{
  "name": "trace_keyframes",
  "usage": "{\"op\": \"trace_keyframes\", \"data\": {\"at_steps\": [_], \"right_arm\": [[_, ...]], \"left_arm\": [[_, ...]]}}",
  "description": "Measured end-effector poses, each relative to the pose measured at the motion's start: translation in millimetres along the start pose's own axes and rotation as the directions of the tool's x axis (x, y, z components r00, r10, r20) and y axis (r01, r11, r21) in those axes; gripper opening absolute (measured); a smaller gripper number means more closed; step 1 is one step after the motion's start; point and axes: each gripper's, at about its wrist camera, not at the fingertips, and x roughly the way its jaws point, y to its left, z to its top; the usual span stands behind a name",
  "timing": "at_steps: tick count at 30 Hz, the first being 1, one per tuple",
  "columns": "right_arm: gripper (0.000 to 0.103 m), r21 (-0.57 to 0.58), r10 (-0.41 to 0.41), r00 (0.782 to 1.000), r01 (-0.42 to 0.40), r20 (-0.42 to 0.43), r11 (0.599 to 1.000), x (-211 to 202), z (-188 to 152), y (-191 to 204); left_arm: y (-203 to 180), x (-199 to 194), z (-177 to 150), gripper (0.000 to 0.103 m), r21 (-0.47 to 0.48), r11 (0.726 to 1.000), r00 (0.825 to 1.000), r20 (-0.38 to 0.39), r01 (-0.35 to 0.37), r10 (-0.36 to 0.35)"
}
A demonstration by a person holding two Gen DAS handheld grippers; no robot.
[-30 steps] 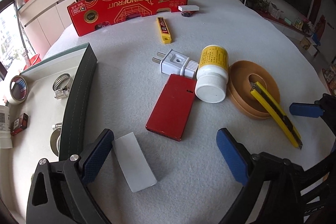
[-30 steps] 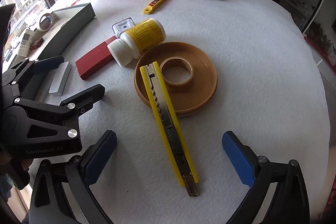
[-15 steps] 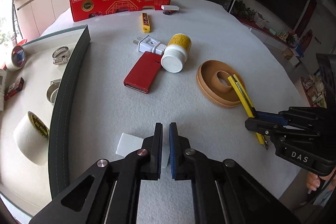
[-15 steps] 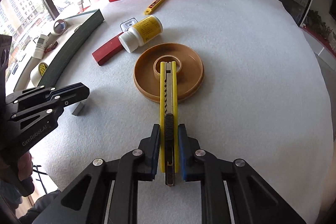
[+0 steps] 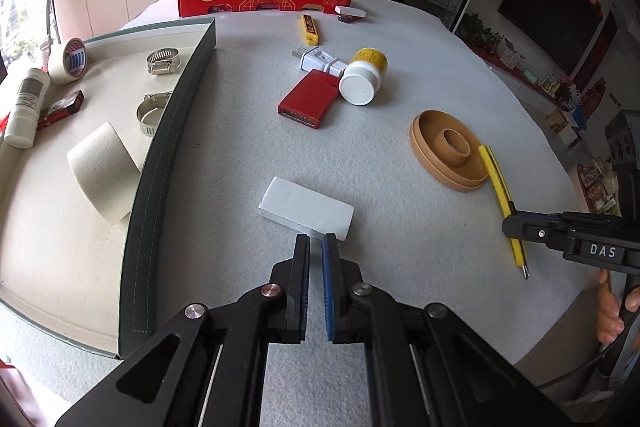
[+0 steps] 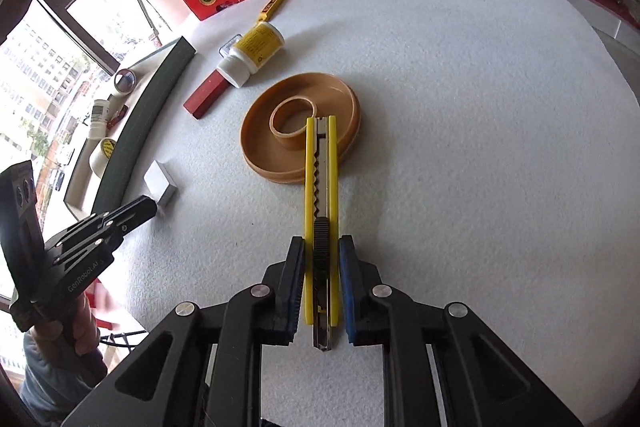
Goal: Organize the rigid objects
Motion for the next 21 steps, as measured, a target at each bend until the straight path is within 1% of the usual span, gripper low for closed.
{"op": "trace_keyframes", "data": {"at_steps": [2, 3, 4, 5, 6, 7, 8, 11, 13, 14, 15, 16, 17, 18, 19, 20, 21], "right_arm": [[0.018, -0.02, -0.025, 1.0, 0.025, -0.003, 0.999, 0.6, 0.7, 3.8], [0.018, -0.031, -0.041, 0.999, 0.041, -0.001, 0.999, 1.8, 1.9, 5.4], [0.021, -0.043, -0.058, 0.998, 0.058, 0.002, 0.997, 3.3, 3.5, 8.5], [0.034, -0.052, -0.064, 0.998, 0.064, 0.004, 0.997, 4.6, 4.9, 11.5], [0.044, -0.058, -0.054, 0.999, 0.054, 0.005, 0.997, 5.3, 6.2, 14.5], [0.064, -0.06, -0.053, 0.999, 0.054, 0.007, 0.997, 5.8, 7.3, 17.4], [0.064, -0.069, -0.068, 0.998, 0.069, 0.018, 0.995, 6.2, 7.9, 21.1], [0.064, -0.123, -0.14, 0.99, 0.142, 0.027, 0.982, 11.4, 7.3, 31.8], [0.063, -0.125, -0.15, 0.988, 0.152, 0.021, 0.98, 15.7, 6.8, 33.1], [0.059, -0.133, -0.161, 0.986, 0.164, 0.029, 0.978, 15.7, 6.7, 34.1], [0.059, -0.141, -0.171, 0.985, 0.174, 0.029, 0.975, 16.3, 6.9, 35.0], [0.059, -0.149, -0.177, 0.984, 0.18, 0.029, 0.972, 17.0, 7.1, 36.4], [0.057, -0.159, -0.184, 0.982, 0.187, 0.031, 0.969, 17.9, 7.5, 37.8], [0.053, -0.174, -0.202, 0.979, 0.205, 0.036, 0.963, 19.0, 7.7, 39.8], [0.045, -0.194, -0.23, 0.972, 0.234, 0.043, 0.953, 19.9, 7.8, 42.1], [0.031, -0.209, -0.236, 0.971, 0.241, 0.049, 0.948, 19.6, 7.8, 44.3], [0.022, -0.209, -0.23, 0.972, 0.235, 0.048, 0.949, 19.0, 8.3, 45.0]], "left_arm": [[-1.5, -4.5, 4.8, 0.007, 0.007, 1.0, 0.999, 0.032, -0.016, 0.016], [-2.9, -6.7, 7.7, 0.011, 0.015, 1.0, 0.999, 0.046, -0.021, 0.02], [-4.3, -8.2, 11.2, 0.016, 0.024, 0.999, 0.998, 0.06, -0.028, 0.027], [-6.1, -8.9, 14.4, 0.031, 0.033, 0.999, 0.997, 0.072, -0.037, 0.035], [-8.0, -8.1, 17.7, 0.052, 0.045, 0.998, 0.995, 0.083, -0.05, 0.046], [-9.9, -6.4, 21.1, 0.058, 0.057, 0.996, 0.994, 0.092, -0.066, 0.061], [-11.9, -3.2, 24.4, 0.063, 0.071, 0.994, 0.992, 0.095, -0.085, 0.079], [-16.2, 9.1, 28.2, 0.063, 0.117, 0.988, 0.994, 0.057, -0.104, 0.098], [-18.3, 17.3, 26.6, 0.063, 0.141, 0.984, 0.994, 0.024, -0.112, 0.109], [-19.0, 21.0, 24.3, 0.063, 0.154, 0.982, 0.993, 0.01, -0.114, 0.114], [-19.4, 25.2, 22.2, 0.063, 0.167, 0.979, 0.993, -0.007, -0.114, 0.117], [-19.8, 26.6, 20.0, 0.064, 0.177, 0.977, 0.993, -0.007, -0.116, 0.119], [-20.2, 26.3, 18.1, 0.066, 0.19, 0.974, 0.992, -0.007, -0.12, 0.123], [-19.8, 25.7, 17.8, 0.066, 0.191, 0.975, 0.993, -0.005, -0.114, 0.117], [-19.2, 26.1, 17.9, 0.066, 0.189, 0.976, 0.994, -0.012, -0.108, 0.112], [-19.3, 25.0, 18.1, 0.064, 0.191, 0.976, 0.994, -0.021, -0.104, 0.11], [-20.8, 23.4, 17.1, 0.055, 0.198, 0.976, 0.995, -0.025, -0.094, 0.101]]}}
